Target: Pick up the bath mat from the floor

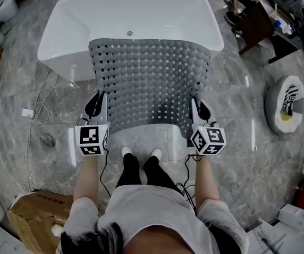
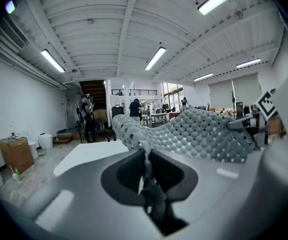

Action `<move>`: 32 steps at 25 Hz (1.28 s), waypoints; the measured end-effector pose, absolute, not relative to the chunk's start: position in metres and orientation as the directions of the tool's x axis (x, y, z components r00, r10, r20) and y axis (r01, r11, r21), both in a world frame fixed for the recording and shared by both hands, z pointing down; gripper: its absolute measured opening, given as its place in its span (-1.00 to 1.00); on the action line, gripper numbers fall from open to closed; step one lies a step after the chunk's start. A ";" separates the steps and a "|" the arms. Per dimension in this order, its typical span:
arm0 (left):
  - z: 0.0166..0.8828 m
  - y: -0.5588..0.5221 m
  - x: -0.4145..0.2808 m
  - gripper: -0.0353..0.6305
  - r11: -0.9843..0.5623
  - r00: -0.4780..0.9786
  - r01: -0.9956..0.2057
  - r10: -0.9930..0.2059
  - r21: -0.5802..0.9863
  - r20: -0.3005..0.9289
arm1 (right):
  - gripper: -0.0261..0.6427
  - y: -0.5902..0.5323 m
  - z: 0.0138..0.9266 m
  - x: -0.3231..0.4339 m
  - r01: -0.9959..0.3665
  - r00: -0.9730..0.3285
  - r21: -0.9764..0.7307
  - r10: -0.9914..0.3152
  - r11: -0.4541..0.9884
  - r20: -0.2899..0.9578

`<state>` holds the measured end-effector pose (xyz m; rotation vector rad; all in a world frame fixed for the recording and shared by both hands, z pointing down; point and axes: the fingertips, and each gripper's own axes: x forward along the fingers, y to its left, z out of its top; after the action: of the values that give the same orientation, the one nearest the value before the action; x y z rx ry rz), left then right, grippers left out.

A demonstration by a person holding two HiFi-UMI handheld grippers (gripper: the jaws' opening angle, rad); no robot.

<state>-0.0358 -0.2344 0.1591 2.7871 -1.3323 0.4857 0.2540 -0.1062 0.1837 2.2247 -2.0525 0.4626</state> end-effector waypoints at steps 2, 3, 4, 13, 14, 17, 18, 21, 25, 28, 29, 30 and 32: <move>0.143 -0.234 -0.035 -0.78 -0.636 0.594 -0.761 -0.762 -0.127 0.258 | -0.81 -0.105 0.167 0.255 -0.985 0.065 -0.137 -0.966 -0.102 0.249; 0.136 -0.233 -0.034 -0.78 -0.635 0.596 -0.761 -0.764 -0.131 0.247 | -0.81 -0.104 0.160 0.256 -0.986 0.069 -0.134 -0.969 -0.103 0.238; 0.130 -0.232 -0.034 -0.78 -0.634 0.597 -0.762 -0.767 -0.134 0.236 | -0.81 -0.103 0.154 0.257 -0.986 0.071 -0.131 -0.971 -0.103 0.228; 0.069 -0.224 -0.028 -0.78 -0.623 0.606 -0.765 -0.782 -0.164 0.146 | -0.81 -0.095 0.089 0.266 -0.992 0.082 -0.082 -0.986 -0.095 0.143; 0.063 -0.225 -0.029 -0.78 -0.621 0.606 -0.765 -0.784 -0.170 0.136 | -0.81 -0.096 0.083 0.266 -0.992 0.083 -0.079 -0.987 -0.094 0.135; 0.049 -0.221 -0.033 -0.78 -0.612 0.604 -0.770 -0.790 -0.182 0.104 | -0.81 -0.092 0.072 0.264 -0.993 0.085 -0.076 -0.990 -0.094 0.108; 0.045 -0.218 -0.035 -0.78 -0.608 0.602 -0.772 -0.793 -0.186 0.094 | -0.81 -0.090 0.069 0.263 -0.993 0.087 -0.075 -0.991 -0.094 0.098; 0.034 -0.215 -0.040 -0.78 -0.598 0.598 -0.777 -0.799 -0.198 0.068 | -0.81 -0.085 0.058 0.262 -0.993 0.091 -0.070 -0.993 -0.096 0.071; 0.012 -0.216 -0.041 -0.78 -0.582 0.590 -0.785 -0.807 -0.211 0.031 | -0.81 -0.087 0.037 0.265 -0.994 0.094 -0.060 -0.995 -0.096 0.039; 0.006 -0.219 -0.048 -0.78 -0.572 0.585 -0.791 -0.811 -0.217 0.009 | -0.81 -0.088 0.032 0.262 -0.994 0.097 -0.053 -0.995 -0.098 0.023; 0.005 -0.220 -0.051 -0.78 -0.570 0.584 -0.793 -0.812 -0.216 0.000 | -0.81 -0.089 0.032 0.259 -0.994 0.097 -0.050 -0.995 -0.098 0.018; 0.004 -0.220 -0.055 -0.78 -0.568 0.583 -0.795 -0.813 -0.215 -0.008 | -0.81 -0.089 0.031 0.256 -0.994 0.098 -0.047 -0.995 -0.098 0.012; 0.001 -0.221 -0.059 -0.78 -0.563 0.580 -0.798 -0.814 -0.212 -0.020 | -0.81 -0.090 0.028 0.252 -0.994 0.098 -0.042 -0.995 -0.098 0.002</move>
<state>-0.0591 -0.2214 0.0012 2.9658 -1.5327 0.1343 0.2524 -0.0905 0.0275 2.3498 -2.1294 0.0477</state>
